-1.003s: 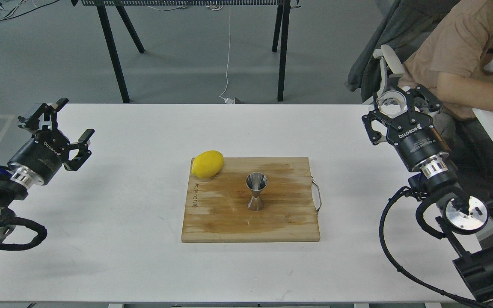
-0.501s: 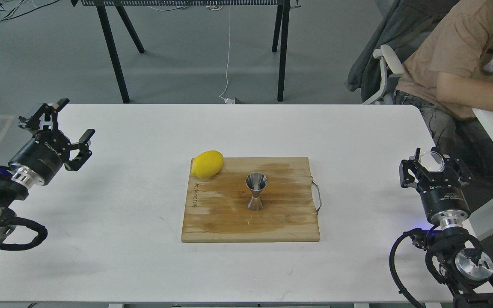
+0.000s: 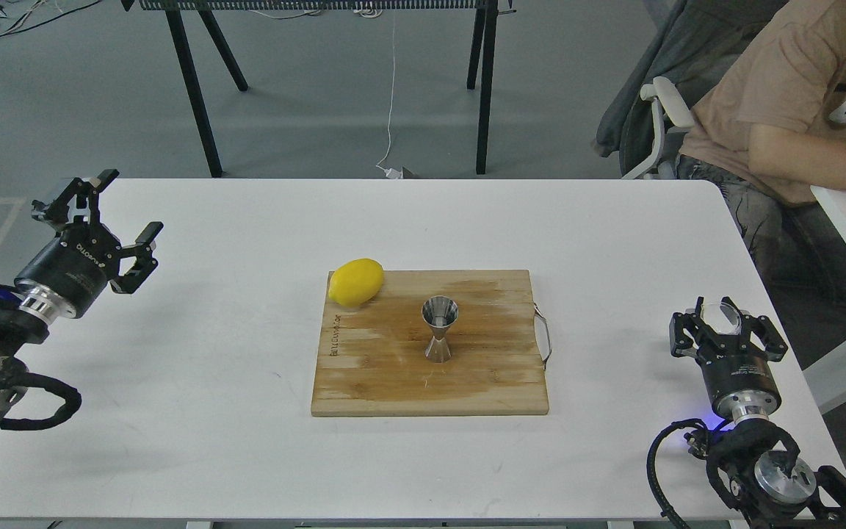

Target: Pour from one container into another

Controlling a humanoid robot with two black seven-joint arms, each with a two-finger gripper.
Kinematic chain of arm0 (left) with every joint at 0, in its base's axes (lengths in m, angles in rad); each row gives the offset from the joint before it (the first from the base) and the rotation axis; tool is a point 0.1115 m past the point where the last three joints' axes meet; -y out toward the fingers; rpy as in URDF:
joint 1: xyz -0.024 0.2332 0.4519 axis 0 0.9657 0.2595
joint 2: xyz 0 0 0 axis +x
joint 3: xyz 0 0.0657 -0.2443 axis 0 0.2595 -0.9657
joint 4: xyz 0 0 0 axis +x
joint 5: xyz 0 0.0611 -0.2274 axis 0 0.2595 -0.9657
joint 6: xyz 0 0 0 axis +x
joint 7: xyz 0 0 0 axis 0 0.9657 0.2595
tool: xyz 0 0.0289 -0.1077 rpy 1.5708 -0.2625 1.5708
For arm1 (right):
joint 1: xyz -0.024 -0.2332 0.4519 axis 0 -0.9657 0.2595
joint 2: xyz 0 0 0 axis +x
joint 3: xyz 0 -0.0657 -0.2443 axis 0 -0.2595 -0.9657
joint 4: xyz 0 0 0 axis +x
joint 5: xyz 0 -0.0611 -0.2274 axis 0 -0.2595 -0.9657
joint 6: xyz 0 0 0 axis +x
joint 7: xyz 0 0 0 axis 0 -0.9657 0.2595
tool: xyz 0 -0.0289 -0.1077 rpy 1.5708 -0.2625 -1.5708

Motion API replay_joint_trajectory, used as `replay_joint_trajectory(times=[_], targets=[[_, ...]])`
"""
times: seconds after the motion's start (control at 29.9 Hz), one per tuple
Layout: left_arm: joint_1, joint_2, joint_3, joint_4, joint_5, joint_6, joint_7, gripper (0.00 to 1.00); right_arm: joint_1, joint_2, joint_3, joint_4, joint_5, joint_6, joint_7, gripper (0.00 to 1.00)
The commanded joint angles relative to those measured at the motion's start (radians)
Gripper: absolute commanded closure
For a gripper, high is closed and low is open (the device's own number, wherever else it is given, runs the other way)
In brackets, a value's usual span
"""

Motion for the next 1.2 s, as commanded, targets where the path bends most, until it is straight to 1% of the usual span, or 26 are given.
replay_joint_trajectory(times=[0.0,0.27,0.6,0.77,0.87,1.17], targets=[[0.002,-0.001,0.0,0.0,0.0,0.0,0.0,0.06,0.005,0.001,-0.006,-0.004,-0.002,0.0,0.0,0.62],[0.0,-0.006,0.0,0.0,0.0,0.0,0.0,0.06,0.028,0.002,-0.021,-0.033,-0.003,0.0,0.002,0.6],[0.0,-0.009,0.0,0.0,0.002,0.0,0.0,0.06,0.111,0.017,-0.057,-0.116,-0.008,0.0,0.0,0.6],[0.0,-0.009,0.0,0.0,0.0,0.0,0.0,0.06,0.135,0.034,-0.078,-0.153,-0.009,0.0,0.0,0.58],[0.0,-0.009,0.0,0.0,0.0,0.0,0.0,0.06,0.137,0.053,-0.089,-0.171,-0.011,0.0,0.0,0.57],[0.0,-0.009,0.0,0.0,0.0,0.0,0.0,0.06,0.135,0.056,-0.098,-0.191,-0.011,0.0,0.0,0.55]])
